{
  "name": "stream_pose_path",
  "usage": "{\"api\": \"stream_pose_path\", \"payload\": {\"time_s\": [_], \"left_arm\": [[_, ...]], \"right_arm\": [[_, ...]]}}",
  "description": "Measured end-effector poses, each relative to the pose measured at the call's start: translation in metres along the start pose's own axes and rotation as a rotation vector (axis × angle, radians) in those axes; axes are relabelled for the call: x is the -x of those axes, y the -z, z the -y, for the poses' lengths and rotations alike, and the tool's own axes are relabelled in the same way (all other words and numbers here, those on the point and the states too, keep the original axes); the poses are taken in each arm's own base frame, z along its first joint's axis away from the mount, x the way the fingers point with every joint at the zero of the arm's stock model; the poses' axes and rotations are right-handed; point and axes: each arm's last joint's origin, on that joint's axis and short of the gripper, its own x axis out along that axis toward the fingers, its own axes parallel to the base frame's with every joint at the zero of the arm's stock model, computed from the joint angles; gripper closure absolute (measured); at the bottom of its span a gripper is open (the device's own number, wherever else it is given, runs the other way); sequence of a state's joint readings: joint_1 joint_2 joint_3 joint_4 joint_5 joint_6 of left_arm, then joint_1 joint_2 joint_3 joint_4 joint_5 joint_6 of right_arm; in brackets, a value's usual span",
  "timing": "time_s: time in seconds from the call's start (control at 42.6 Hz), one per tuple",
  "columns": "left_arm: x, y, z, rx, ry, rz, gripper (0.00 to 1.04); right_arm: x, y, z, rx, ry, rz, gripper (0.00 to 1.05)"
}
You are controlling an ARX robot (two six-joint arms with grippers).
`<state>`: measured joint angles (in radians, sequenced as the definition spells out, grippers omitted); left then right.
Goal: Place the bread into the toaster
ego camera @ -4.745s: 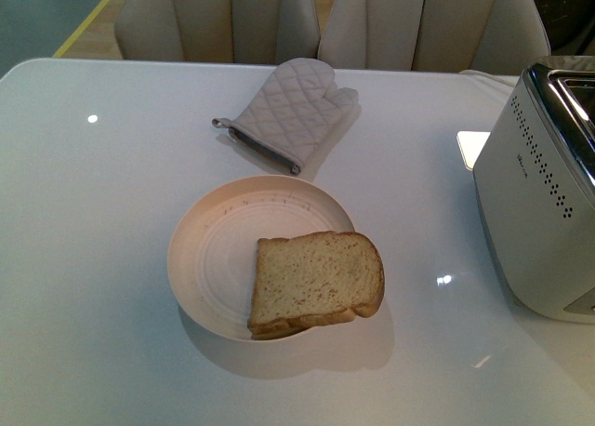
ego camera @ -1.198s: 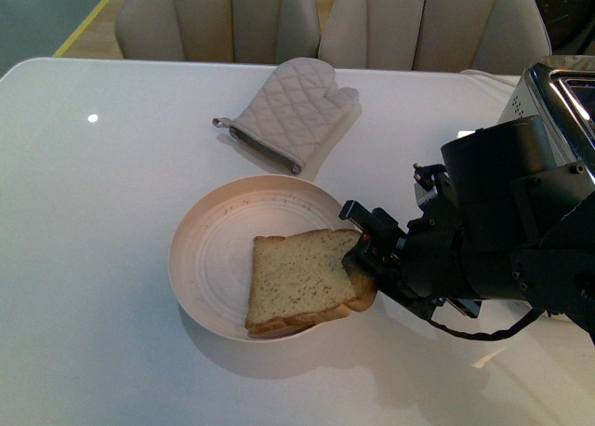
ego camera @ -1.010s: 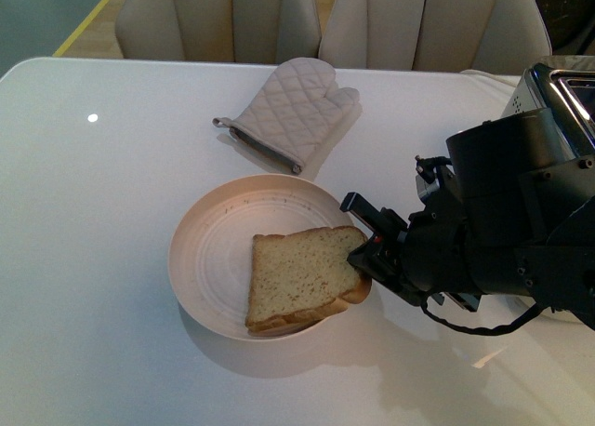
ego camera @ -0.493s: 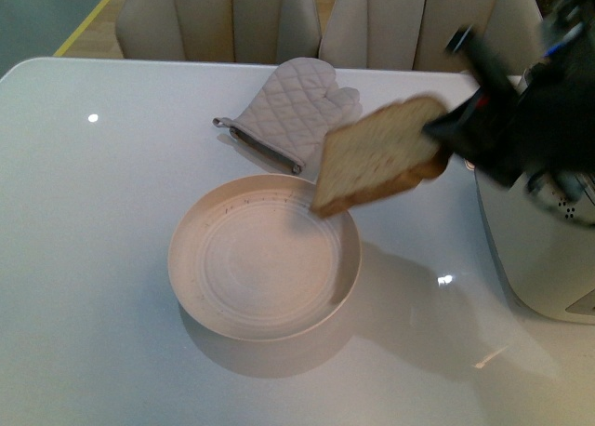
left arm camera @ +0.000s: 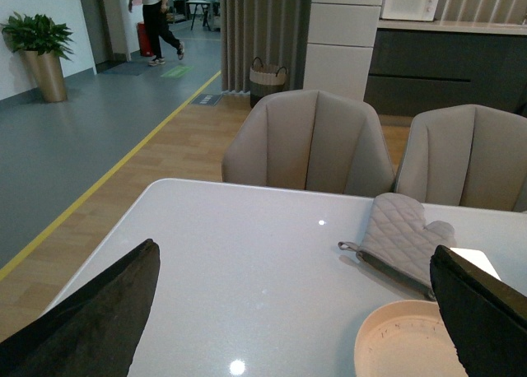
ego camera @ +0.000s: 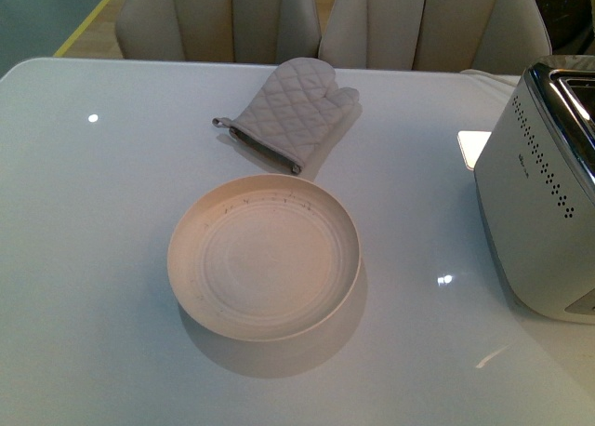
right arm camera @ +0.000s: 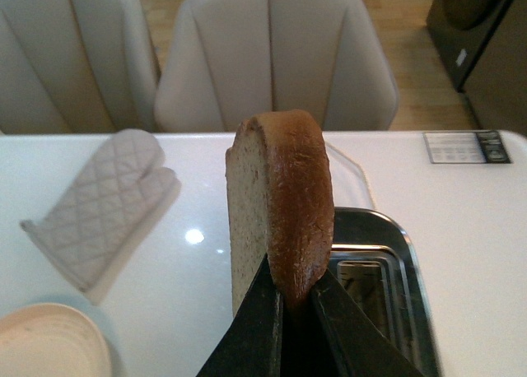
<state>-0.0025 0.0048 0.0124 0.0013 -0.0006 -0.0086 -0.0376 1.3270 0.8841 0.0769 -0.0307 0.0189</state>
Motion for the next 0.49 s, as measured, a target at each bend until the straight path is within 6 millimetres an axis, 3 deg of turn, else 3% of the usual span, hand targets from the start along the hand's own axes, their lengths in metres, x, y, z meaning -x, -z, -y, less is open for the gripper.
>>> {"api": "stream_pose_path", "payload": {"time_s": [0.188, 0.493], "left_arm": [[0.0, 0.0, 0.0, 0.0, 0.0, 0.0, 0.07], [0.0, 0.0, 0.0, 0.0, 0.0, 0.0, 0.07]], "right_arm": [[0.0, 0.01, 0.006, 0.128, 0.105, -0.052, 1.02], [-0.013, 0.041, -0.003, 0.163, 0.124, -0.174, 1.02]]}}
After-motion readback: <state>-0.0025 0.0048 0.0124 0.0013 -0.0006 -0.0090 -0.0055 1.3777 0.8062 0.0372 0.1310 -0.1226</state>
